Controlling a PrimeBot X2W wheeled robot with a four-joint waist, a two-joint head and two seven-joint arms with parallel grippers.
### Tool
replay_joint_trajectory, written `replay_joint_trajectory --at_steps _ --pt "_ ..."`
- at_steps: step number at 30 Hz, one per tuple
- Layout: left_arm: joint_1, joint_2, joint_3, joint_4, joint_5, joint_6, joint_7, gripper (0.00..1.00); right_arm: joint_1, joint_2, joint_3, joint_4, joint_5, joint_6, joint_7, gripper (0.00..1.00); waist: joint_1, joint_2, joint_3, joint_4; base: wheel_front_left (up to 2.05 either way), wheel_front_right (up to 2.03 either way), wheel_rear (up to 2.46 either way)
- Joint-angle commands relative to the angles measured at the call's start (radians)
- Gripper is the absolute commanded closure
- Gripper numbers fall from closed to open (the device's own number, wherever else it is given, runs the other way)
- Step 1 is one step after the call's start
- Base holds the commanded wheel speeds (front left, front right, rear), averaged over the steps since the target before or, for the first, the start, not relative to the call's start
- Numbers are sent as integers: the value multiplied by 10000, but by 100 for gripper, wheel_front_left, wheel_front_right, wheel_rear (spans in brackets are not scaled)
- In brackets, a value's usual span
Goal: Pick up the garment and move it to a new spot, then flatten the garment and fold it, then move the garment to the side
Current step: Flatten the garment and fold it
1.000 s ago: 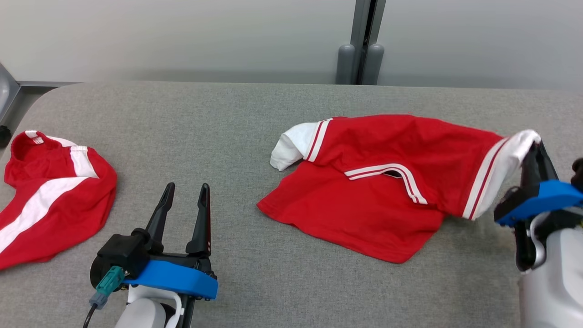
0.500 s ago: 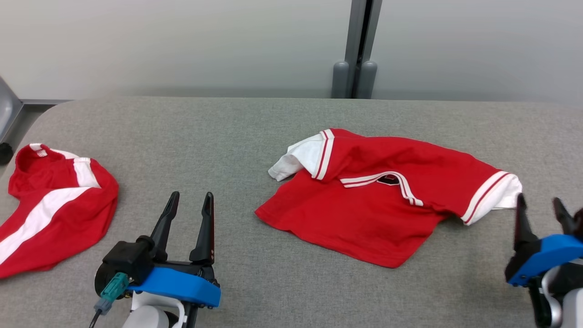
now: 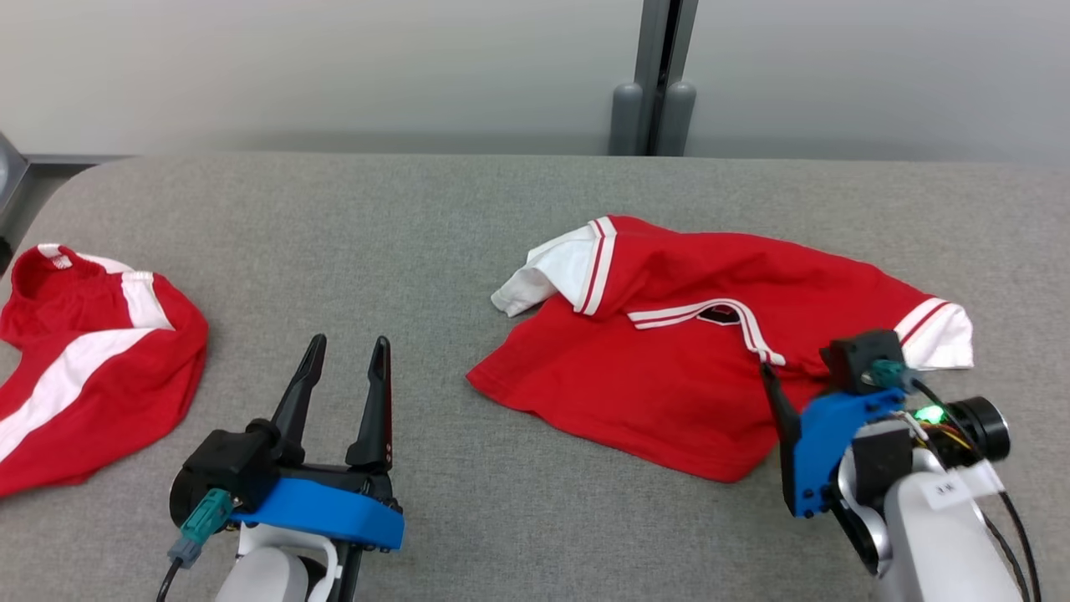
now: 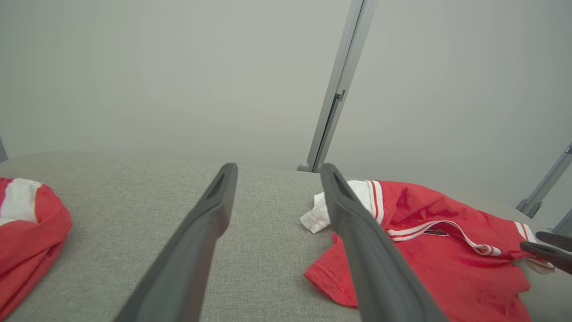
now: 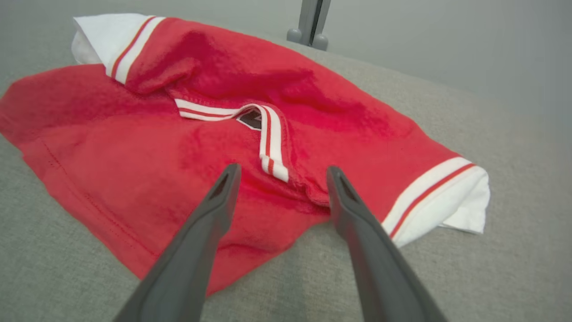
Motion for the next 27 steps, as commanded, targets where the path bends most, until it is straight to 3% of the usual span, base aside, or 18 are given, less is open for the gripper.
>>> replay_joint_trajectory --at_steps 1,7,17,18,19,20,27 --pt "-137 0 3 -31 60 -44 -26 0 -218 -53 48 175 -197 1 36 0 0 -1 129 106 0 0 0" --pt "-375 -66 -87 -11 52 -82 -26 0 -1235 -366 166 1836 -941 1 132 0 0 -1 472 396 0 0 0" --pt "-502 -127 -63 -11 85 -146 -26 0 -2345 -714 -208 3347 -1523 1 -286 0 0 -1 695 628 0 0 0" --pt "-510 -135 -64 -11 79 -155 -26 0 -2434 -724 -265 3438 -1550 1 -341 7 0 -1 707 644 0 0 0" --pt "-519 -139 -59 -13 78 -162 -26 0 -2525 -706 -314 3501 -1534 1 -428 72 0 -1 719 657 0 0 0" --pt "-522 -144 -53 -17 83 -151 -26 0 -2613 -691 -351 3581 -1556 1 -481 100 0 -1 732 667 0 0 0" --pt "-505 -201 4 35 81 -185 -26 0 -2977 -564 -576 3825 -1658 1 -1011 100 0 -1 703 686 0 0 0"
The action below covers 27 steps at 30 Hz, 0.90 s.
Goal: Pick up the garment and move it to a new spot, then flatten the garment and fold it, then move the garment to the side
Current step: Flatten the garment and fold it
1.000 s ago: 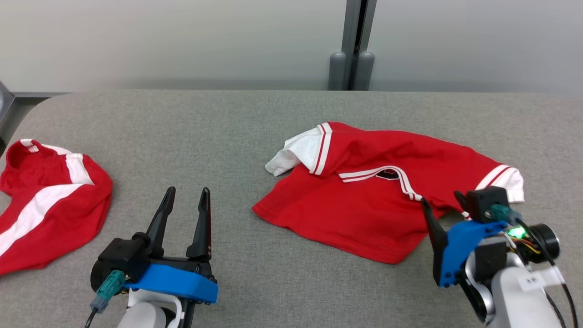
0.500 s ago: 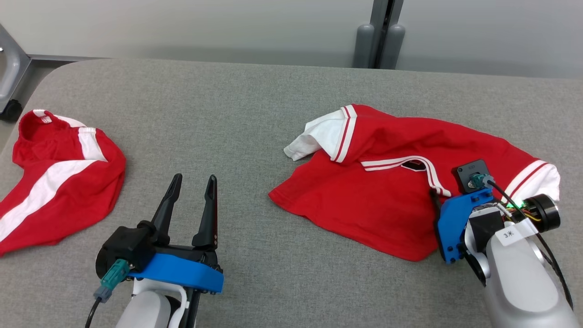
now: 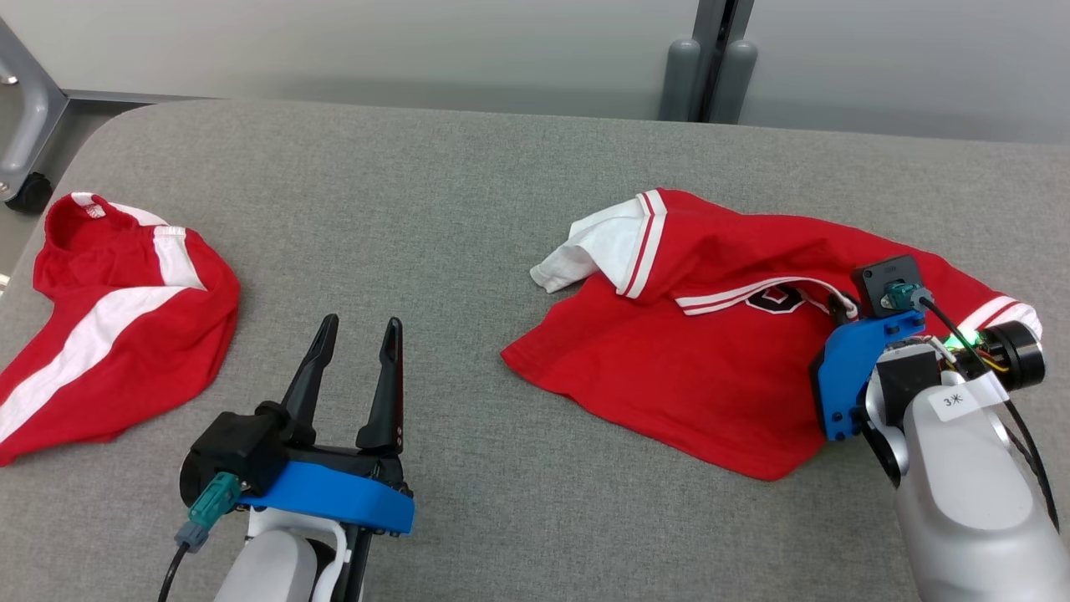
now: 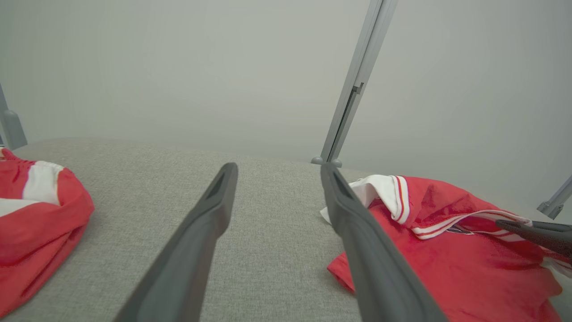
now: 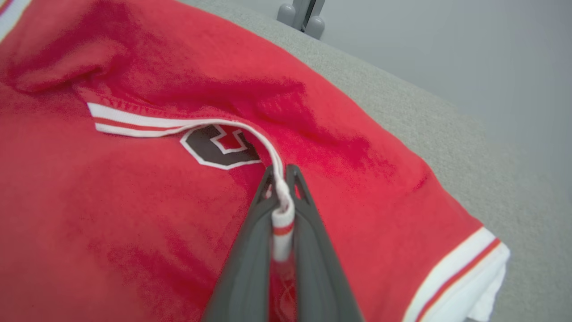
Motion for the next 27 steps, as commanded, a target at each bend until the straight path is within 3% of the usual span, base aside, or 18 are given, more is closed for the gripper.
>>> replay_joint_trajectory --at_steps 1,9,18,27 --pt "-117 -4 71 18 21 -28 -26 0 -236 30 18 -7 -61 1 -164 100 -1 -2 -29 -14 0 0 0" --pt "-101 -22 157 55 46 -47 -26 0 -1154 330 1157 -585 385 1 -1407 100 -1 -2 -173 -121 0 0 0" --pt "-327 -68 56 10 254 -19 -26 0 -3704 530 3216 -838 1790 1 -3079 100 -1 -2 -56 16 0 0 0" --pt "-209 -111 -20 -13 433 4 -26 0 -6277 540 4146 -1419 4544 1 -4463 100 -1 -2 -223 303 0 0 0"
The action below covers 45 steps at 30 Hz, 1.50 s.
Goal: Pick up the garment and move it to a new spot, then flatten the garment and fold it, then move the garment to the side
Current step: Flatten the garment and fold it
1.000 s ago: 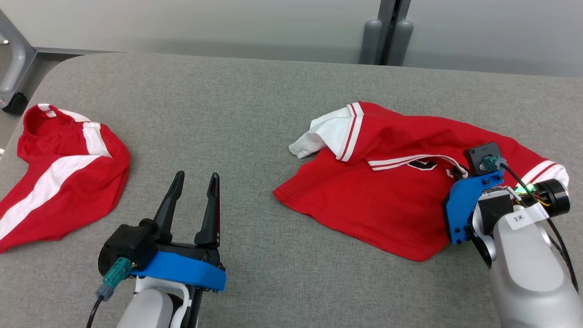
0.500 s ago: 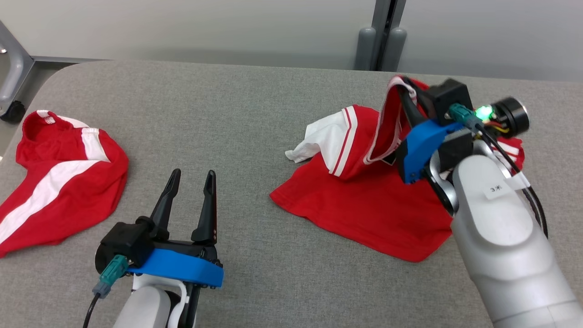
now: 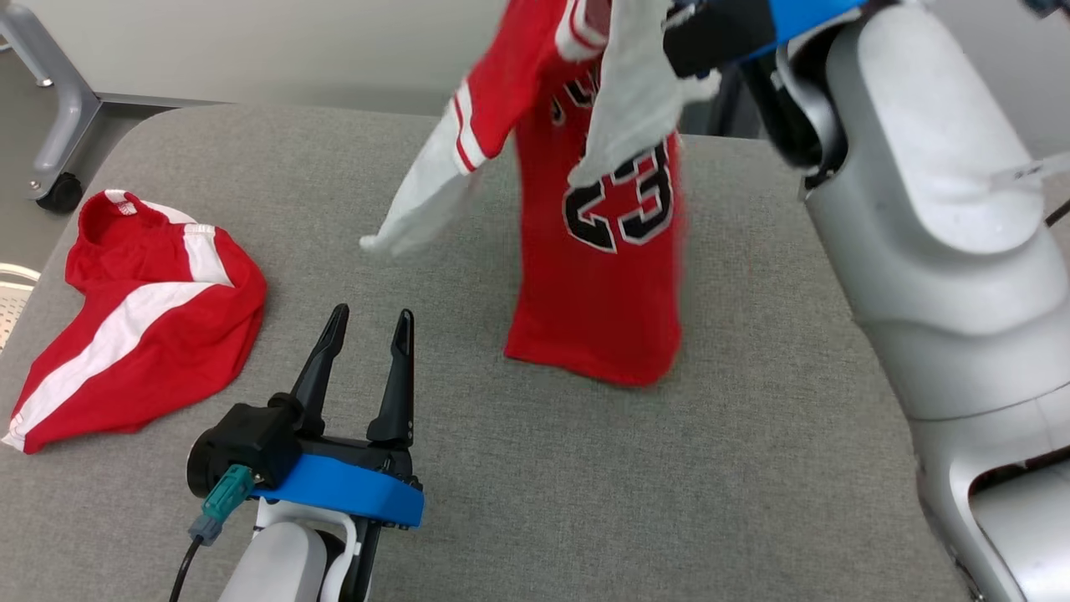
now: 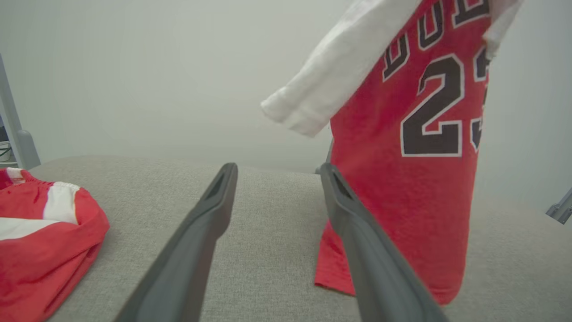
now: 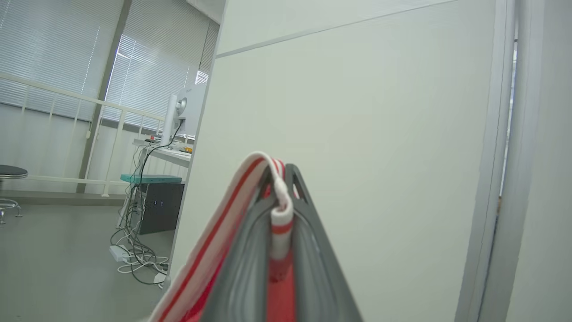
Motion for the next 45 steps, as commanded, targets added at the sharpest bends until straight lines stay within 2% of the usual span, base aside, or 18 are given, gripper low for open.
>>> replay_joint_trajectory --at_steps 1,4,9,16,17,23,24,26,30,36,40,45 --pt "5 13 54 -57 59 28 -26 0 -291 -21 -14 -151 157 1 -98 100 0 0 -30 -6 0 0 0" --pt "83 12 87 -80 70 31 -26 0 -432 -29 -372 -370 361 1 -180 100 0 0 -114 -31 0 0 0" --pt "237 -4 111 -121 5 33 -26 0 758 -109 -1263 174 -124 1 -101 100 0 0 -195 -240 0 0 0" --pt "141 31 -3 -111 -41 -15 -26 0 3437 -999 -2553 1486 -741 1 187 100 0 0 -129 -379 0 0 0" --pt "141 31 -3 -111 -41 -15 -26 0 3437 -999 -2553 1486 -741 1 187 100 0 0 -129 -379 0 0 0" --pt "-44 186 13 -233 -33 -12 -17 0 4276 -1727 -4061 2566 -1656 1 84 100 0 0 240 -452 0 0 0" --pt "-87 201 12 -238 -39 -13 -17 0 4285 -1766 -4286 2733 -1863 1 72 0 0 0 280 -451 0 0 0" --pt "-149 212 -5 -234 -42 -6 -19 0 4244 -1759 -4556 2981 -2307 3 104 0 0 0 336 -451 0 0 0" --pt "-155 232 -19 -164 -64 28 -19 0 4334 -1797 -5027 3422 -3064 1 828 0 0 0 304 -497 0 0 0" --pt "-19 232 -60 -50 -96 62 -19 0 5177 -1477 -5861 3267 -3507 1 2465 0 0 0 -23 -552 0 0 0" --pt "119 249 -83 -25 -127 81 -20 0 6275 -959 -6095 2012 -3174 1 3279 0 0 0 -223 -578 0 0 0" --pt "242 258 -35 -92 -189 108 -23 0 8144 -285 -5701 -489 -2363 1 4616 0 0 0 -295 -597 0 0 0"
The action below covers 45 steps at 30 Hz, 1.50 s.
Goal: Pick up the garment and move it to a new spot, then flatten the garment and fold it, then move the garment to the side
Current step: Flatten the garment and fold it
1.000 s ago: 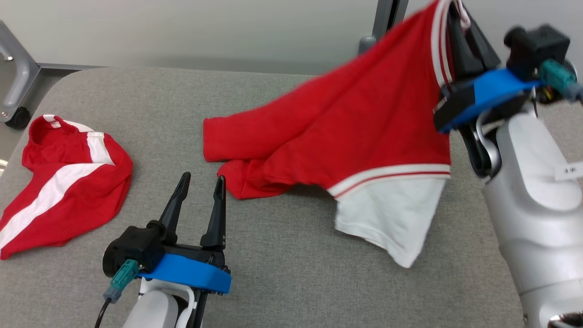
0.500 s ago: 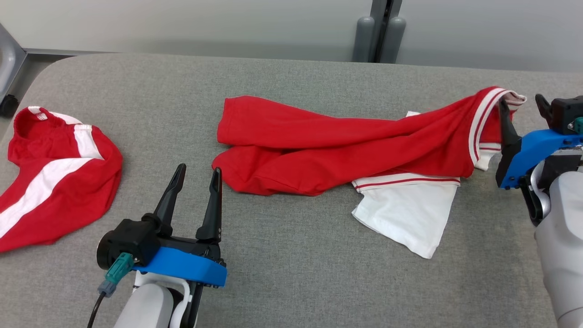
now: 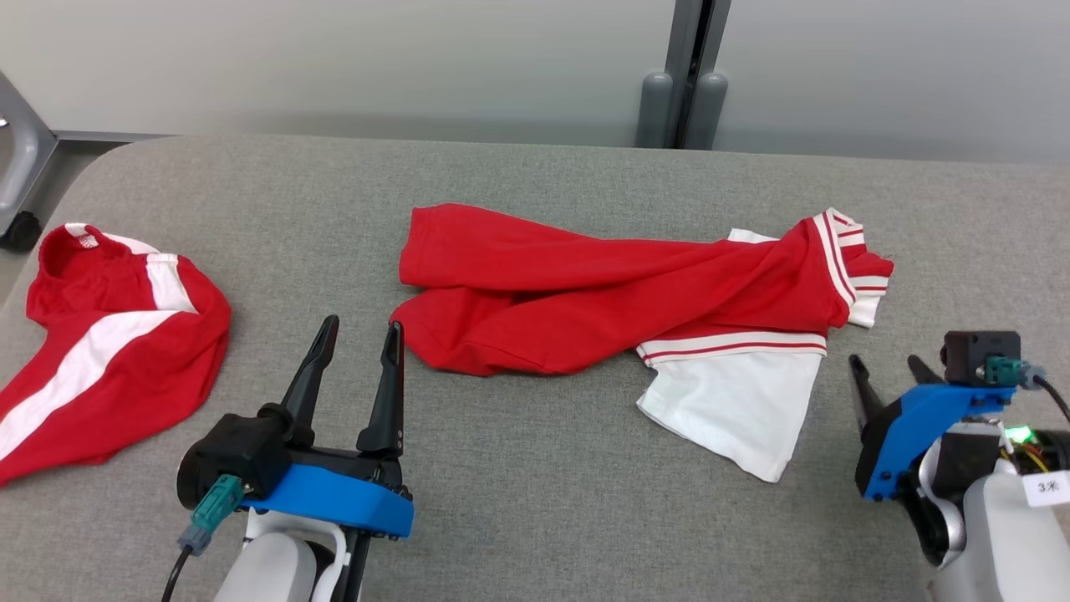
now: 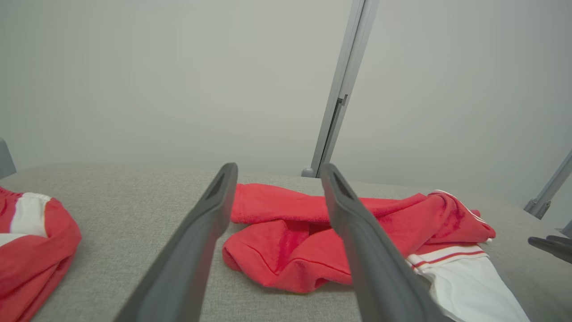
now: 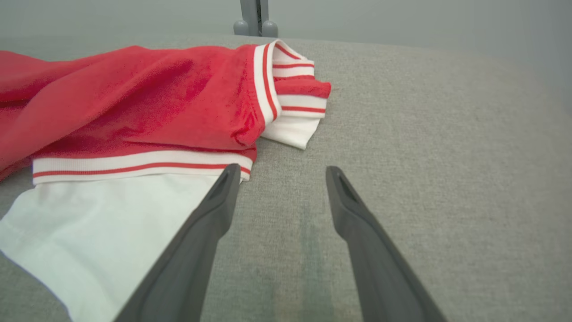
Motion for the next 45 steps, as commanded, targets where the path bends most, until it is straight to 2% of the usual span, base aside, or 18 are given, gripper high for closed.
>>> replay_joint_trajectory --at_steps 1,5,9,17,25,26,27,28,29,30,39,45 --pt "51 49 25 -44 -7 33 -23 0 308 76 92 -327 228 1 189 0 1 1 24 -5 0 0 0" --pt "6 79 51 -134 2 47 -24 0 1283 242 425 -1750 769 1 998 0 1 1 155 16 0 0 0" --pt "-118 76 23 -180 14 34 -23 0 1496 270 821 -2060 1409 1 1330 0 1 1 327 141 0 0 0" --pt "-335 -59 -147 -185 -58 -59 -24 0 693 261 530 -820 1023 1 1660 0 1 1 655 535 0 0 0" --pt "-296 -151 -232 -106 -98 -115 -25 0 -49 345 726 1239 1512 15 1180 0 1 1 782 835 0 0 0" --pt "-288 -156 -239 -100 -99 -125 -25 0 -138 364 842 1437 1595 16 1093 4 1 1 789 860 0 0 0" --pt "-285 -159 -240 -93 -98 -133 -25 0 -204 384 959 1611 1616 27 1011 31 1 1 792 880 0 0 0" --pt "-287 -160 -235 -90 -99 -132 -25 0 -258 404 1079 1771 1637 29 920 72 1 1 794 896 0 0 0" --pt "-293 -161 -236 -89 -100 -139 -25 0 -324 418 1214 1896 1693 38 800 95 1 1 795 910 0 0 0" --pt "-297 -164 -230 -89 -100 -147 -25 0 -350 424 1294 2009 1691 41 701 100 1 1 794 918 0 0 0" --pt "-119 -118 -89 -110 -91 -121 -25 0 -566 290 1485 2178 1350 9 -280 100 1 1 662 680 0 0 0" --pt "41 -47 -23 -149 -108 -81 -25 0 119 237 1102 1249 790 0 -265 100 1 1 394 290 0 0 0"
